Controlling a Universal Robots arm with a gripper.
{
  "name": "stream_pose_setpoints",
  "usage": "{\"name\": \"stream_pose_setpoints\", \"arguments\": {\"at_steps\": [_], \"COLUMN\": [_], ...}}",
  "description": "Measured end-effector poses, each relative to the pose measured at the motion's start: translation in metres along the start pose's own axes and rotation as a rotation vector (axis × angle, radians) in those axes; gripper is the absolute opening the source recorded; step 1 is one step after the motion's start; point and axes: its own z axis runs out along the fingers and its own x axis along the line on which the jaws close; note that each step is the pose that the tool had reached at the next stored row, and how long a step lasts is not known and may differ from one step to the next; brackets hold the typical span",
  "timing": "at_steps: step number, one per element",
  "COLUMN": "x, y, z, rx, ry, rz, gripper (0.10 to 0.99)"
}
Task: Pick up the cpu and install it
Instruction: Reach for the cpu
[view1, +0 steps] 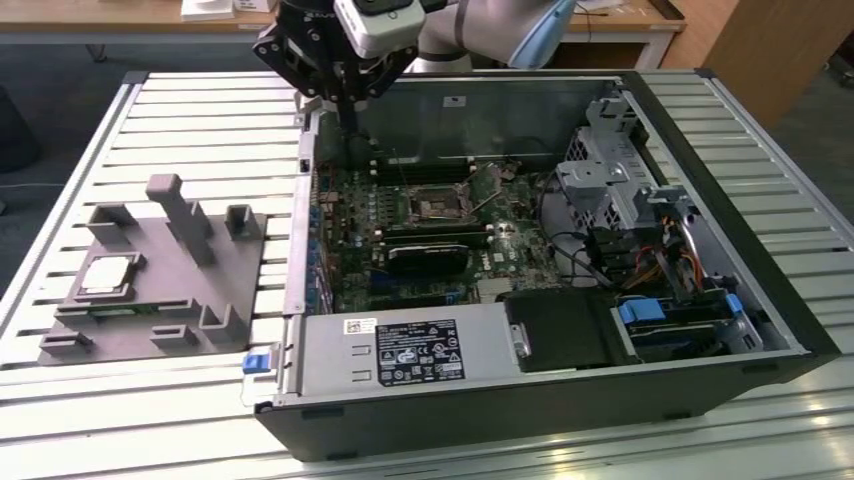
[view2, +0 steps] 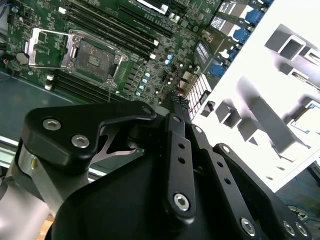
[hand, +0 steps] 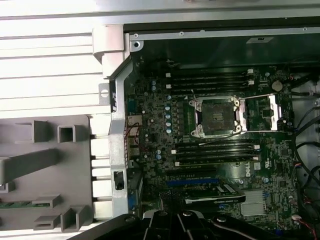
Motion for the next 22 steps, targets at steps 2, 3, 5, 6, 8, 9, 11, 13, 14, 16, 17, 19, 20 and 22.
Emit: {"name": "stream_pose_setpoints", "arguments": {"at_steps": [2,3,5,6,8,9,11,13,14,16,17,19,20,22], "x": [0.0013,0.0019,0.0034,0.0041,0.0058,0.0066,0.0081,0.0095,0.0102,0.0114,0.0119,0.0129,0.0134,0.0142], "y": [-0.0001,-0.0001,-0.0003,-0.0003,-0.0004,-0.0005,-0.0006,-0.0007,-0.0008,-0.0009,-0.0009,-0.001,-0.0011,-0.0011], "z": [0.0001,0.0002,0.0002,0.0003,0.0004,0.0005,0.0006,0.0008,0.0009,0.001,0.0011,0.0012,0.0013,0.0014], "rx": [0.0,0.0,0.0,0.0,0.0,0.0,0.0,0.0,0.0,0.0,0.0,0.0,0.0,0.0], "ry": [0.0,-0.0001,0.0,0.0,0.0,-0.0001,0.0,0.0,-0.0001,0.0,0.0,0.0,0.0,0.0], "rz": [0.0,0.0,0.0,0.0,0.0,0.0,0.0,0.0,0.0,0.0,0.0,0.0,0.0,0.0], "gripper": [0.106,0.106,0.106,0.106,0.106,0.106,0.106,0.106,0.106,0.106,0.106,0.106,0.106,0.106]}}
